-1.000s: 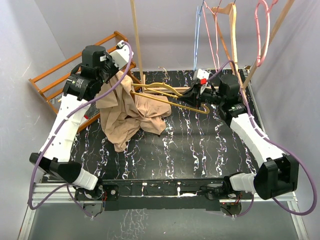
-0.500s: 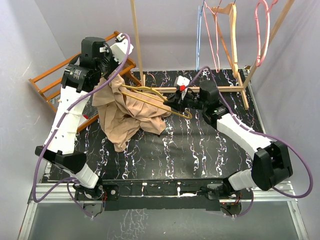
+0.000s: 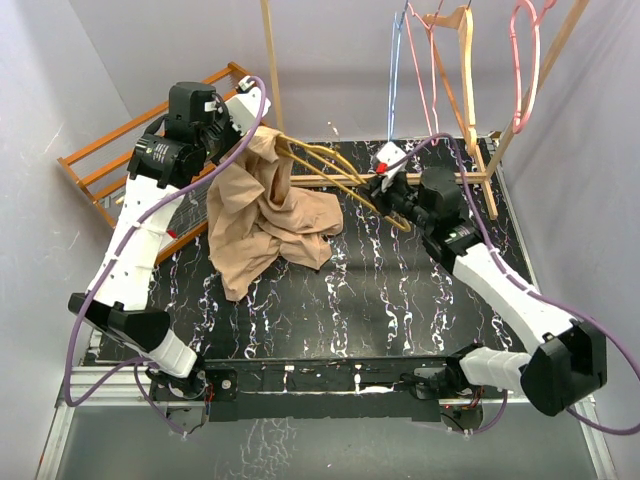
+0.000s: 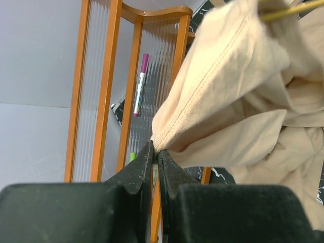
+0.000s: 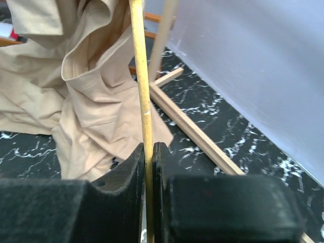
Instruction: Place the t-shirt on the hanger
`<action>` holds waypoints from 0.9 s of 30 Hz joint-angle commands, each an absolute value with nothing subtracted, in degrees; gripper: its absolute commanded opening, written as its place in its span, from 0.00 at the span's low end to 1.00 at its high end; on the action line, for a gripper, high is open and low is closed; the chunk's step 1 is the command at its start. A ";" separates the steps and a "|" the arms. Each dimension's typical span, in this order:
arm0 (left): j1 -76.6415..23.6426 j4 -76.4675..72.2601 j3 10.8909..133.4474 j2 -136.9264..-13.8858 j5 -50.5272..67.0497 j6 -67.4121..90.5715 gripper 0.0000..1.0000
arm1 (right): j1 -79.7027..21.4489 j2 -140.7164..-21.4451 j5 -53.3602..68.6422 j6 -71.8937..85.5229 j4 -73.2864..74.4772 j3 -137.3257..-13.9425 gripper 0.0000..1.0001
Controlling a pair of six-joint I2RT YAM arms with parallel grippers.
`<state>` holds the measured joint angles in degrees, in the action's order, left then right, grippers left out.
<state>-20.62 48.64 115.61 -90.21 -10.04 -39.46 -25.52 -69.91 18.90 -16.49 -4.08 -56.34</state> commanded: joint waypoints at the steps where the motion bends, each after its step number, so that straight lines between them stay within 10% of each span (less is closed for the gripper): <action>1: -20.31 46.12 115.62 -87.90 -10.40 -39.65 0.00 | -22.15 -65.05 12.31 -17.15 -5.10 -57.23 0.08; 18: -20.35 48.32 131.36 -96.76 -8.58 -41.69 0.00 | -22.88 -68.08 36.02 -18.13 -4.35 -55.56 0.08; 27: -20.30 51.04 126.25 -93.40 -5.88 -41.75 0.00 | -23.55 -67.61 21.83 -17.49 -6.19 -55.04 0.08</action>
